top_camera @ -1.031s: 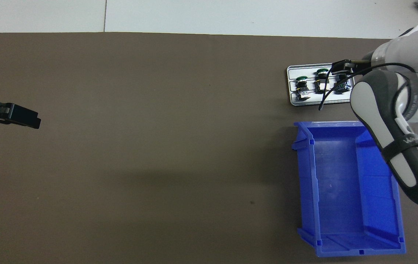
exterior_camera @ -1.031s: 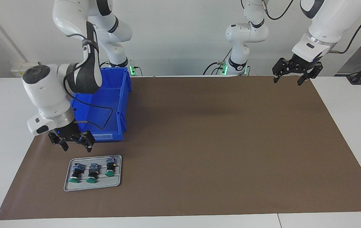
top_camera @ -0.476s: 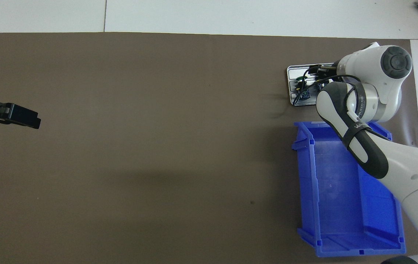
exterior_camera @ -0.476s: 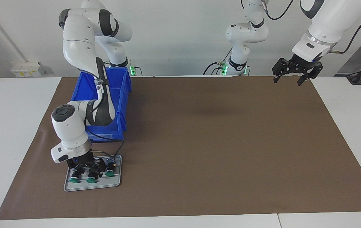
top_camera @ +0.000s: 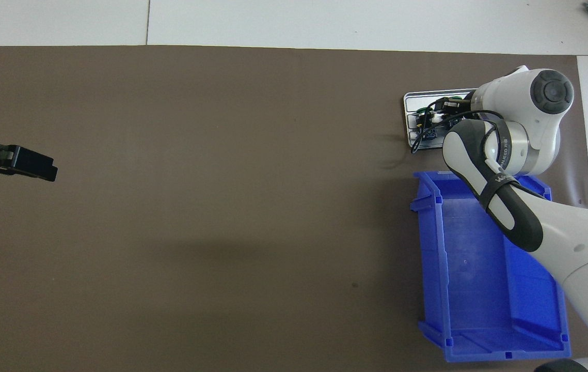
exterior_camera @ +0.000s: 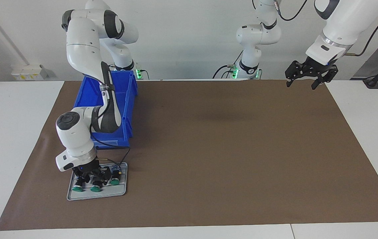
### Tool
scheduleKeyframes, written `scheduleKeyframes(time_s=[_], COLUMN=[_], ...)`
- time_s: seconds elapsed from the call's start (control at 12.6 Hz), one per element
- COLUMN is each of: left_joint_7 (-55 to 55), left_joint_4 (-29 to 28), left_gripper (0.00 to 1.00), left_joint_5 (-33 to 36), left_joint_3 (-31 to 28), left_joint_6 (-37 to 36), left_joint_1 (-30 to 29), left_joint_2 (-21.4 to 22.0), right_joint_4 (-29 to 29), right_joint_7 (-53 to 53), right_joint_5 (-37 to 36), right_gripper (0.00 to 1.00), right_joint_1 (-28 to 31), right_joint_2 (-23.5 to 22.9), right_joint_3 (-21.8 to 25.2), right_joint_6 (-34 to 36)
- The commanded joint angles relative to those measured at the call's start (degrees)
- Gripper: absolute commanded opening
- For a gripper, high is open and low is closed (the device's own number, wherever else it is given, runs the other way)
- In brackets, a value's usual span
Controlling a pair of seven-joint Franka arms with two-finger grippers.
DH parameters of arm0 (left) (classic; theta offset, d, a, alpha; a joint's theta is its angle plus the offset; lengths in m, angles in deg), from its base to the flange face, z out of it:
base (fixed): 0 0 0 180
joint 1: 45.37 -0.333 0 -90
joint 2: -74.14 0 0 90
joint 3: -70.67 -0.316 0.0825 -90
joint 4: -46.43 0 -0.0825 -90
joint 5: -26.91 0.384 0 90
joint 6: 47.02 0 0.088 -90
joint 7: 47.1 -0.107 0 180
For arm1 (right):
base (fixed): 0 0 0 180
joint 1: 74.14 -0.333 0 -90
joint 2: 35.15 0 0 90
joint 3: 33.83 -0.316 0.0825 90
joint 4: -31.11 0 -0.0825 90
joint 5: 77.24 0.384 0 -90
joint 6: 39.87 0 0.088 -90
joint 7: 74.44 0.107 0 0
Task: Place and press button with both arms
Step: 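Reach the right gripper to the metal tray and grasp a green-capped part, then carry the part with the right gripper to the table center and release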
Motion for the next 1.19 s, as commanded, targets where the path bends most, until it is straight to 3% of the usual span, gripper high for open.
scheduleKeyframes(time_s=[0.0, 0.24, 0.55, 0.79, 1.11], left_joint_7=[0.59, 0.59, 0.59, 0.59, 0.59], left_joint_4=[-1.41, -1.32, -1.41, -1.41, -1.41], left_gripper=[1.0, 1.0, 1.0, 1.0, 1.0], left_joint_5=[0.91, 0.91, 0.91, 0.91, 0.91], left_joint_3=[0.51, 0.51, 0.51, 0.51, 0.51], left_joint_6=[-0.1, -0.1, -0.1, -0.1, -0.1], left_joint_1=[-0.59, -0.59, -0.59, -0.59, -0.59], left_joint_2=[1.36, 1.36, 1.36, 1.36, 1.36], right_joint_4=[0.57, -1.36, -10.93, -11.03, -10.16], right_joint_7=[-2.55, -2.03, 4.28, 21.55, 52.3], right_joint_5=[0.03, 0.2, 0.11, -0.76, -3.05], right_gripper=[0.0, 0.0, 0.0, 0.0, 0.0], right_joint_1=[0.28, 0.1, -0.51, -6.03, -15.07], right_joint_2=[0.28, 0.36, 2.64, 7.82, 10.91], right_joint_3=[-0.12, -0.12, -0.29, 0.49, -0.12], right_joint_6=[0.0, 1.5, 16.58, 24.16, 27.61])
